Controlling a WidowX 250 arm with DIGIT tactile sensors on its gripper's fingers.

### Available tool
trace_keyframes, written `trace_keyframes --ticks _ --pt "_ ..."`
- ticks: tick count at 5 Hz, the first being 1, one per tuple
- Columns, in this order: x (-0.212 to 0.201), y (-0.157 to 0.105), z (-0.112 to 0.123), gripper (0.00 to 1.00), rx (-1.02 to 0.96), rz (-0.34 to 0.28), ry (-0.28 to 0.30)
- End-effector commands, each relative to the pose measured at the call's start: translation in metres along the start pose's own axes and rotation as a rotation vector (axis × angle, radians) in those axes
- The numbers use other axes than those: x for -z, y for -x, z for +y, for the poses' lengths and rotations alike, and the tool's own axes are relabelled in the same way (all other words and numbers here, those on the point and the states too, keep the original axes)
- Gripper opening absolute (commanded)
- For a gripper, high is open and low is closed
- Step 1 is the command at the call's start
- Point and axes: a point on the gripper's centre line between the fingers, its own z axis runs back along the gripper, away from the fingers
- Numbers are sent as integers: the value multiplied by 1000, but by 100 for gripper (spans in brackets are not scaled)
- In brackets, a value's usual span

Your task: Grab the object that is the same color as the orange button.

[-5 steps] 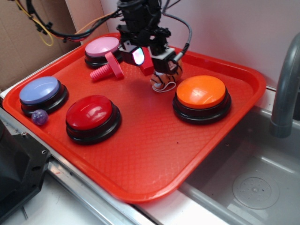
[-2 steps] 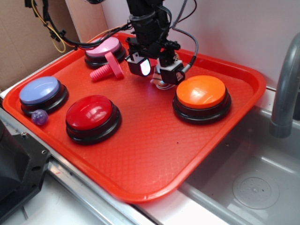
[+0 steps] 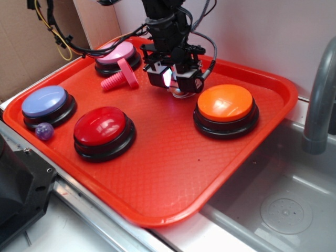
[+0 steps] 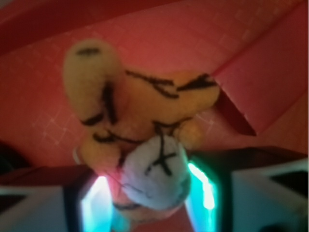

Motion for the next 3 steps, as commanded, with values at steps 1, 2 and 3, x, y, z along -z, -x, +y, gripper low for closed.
trace_keyframes --ticks 1,2,3 --pt "-16 -1 -7 0 10 -44 -5" --pt "-37 5 -6 0 80 -75 -42" --pt "-66 25 0 0 179 -79 -79"
